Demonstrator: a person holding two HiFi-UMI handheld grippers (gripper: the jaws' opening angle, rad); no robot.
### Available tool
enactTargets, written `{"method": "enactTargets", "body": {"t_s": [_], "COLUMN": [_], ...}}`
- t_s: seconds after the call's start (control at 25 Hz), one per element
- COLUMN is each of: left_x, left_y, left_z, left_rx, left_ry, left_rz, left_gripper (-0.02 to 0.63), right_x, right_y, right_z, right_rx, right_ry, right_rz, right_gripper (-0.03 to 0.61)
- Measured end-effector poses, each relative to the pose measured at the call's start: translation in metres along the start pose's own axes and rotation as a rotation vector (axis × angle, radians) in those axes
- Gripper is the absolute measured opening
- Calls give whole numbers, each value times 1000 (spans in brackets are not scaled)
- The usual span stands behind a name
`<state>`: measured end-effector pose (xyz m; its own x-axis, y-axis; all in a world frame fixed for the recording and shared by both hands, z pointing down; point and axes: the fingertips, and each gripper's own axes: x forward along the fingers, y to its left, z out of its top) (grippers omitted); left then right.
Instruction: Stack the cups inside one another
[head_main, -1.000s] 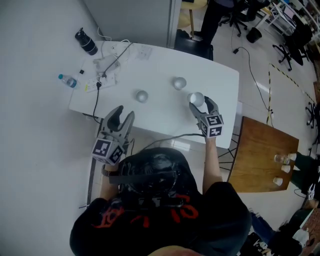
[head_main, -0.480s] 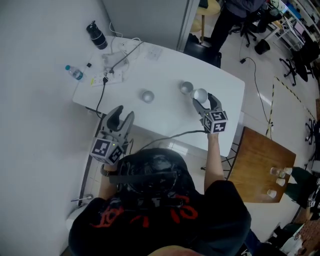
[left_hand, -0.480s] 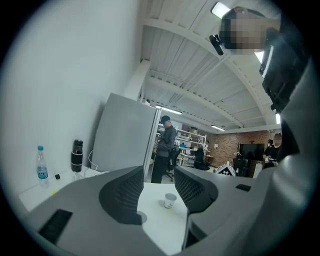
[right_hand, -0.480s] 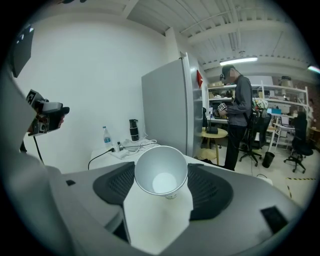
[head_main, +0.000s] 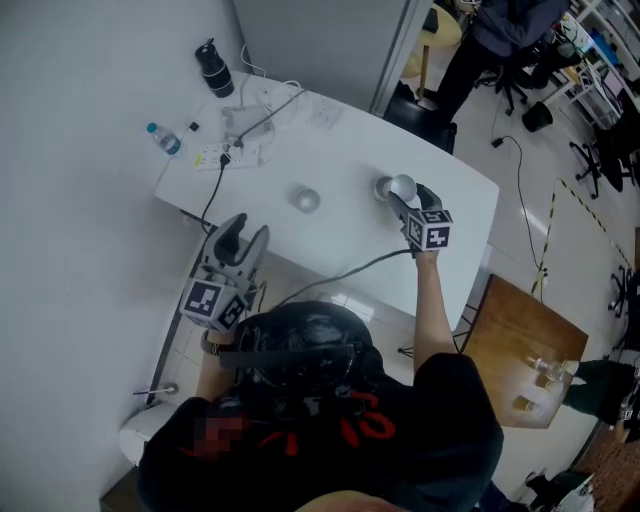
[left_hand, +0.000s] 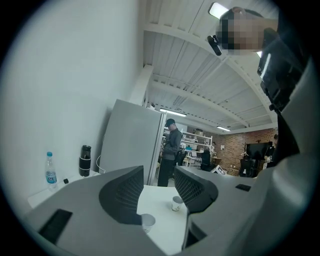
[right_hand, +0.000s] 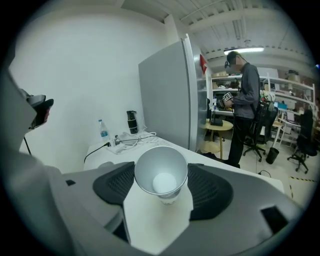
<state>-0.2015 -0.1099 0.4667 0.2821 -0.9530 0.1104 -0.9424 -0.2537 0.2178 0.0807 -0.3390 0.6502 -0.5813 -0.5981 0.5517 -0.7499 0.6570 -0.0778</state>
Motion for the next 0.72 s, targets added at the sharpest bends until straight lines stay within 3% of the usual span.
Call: {"method": "enactTargets", "body": {"t_s": [0.4, 0.72], "left_x": [-14, -28], "left_y": [14, 22], "left_z": [5, 7], "left_rx": [7, 12], "left_ry": [-12, -19], "left_rz": [60, 100], "left_gripper": [198, 197], "right_x": [56, 69], "right_y": [-13, -13], "right_z": [-33, -51], "right_rx": [26, -5], "right_ry": [127, 196], "right_rz": [4, -14], "right_gripper": [345, 347]}}
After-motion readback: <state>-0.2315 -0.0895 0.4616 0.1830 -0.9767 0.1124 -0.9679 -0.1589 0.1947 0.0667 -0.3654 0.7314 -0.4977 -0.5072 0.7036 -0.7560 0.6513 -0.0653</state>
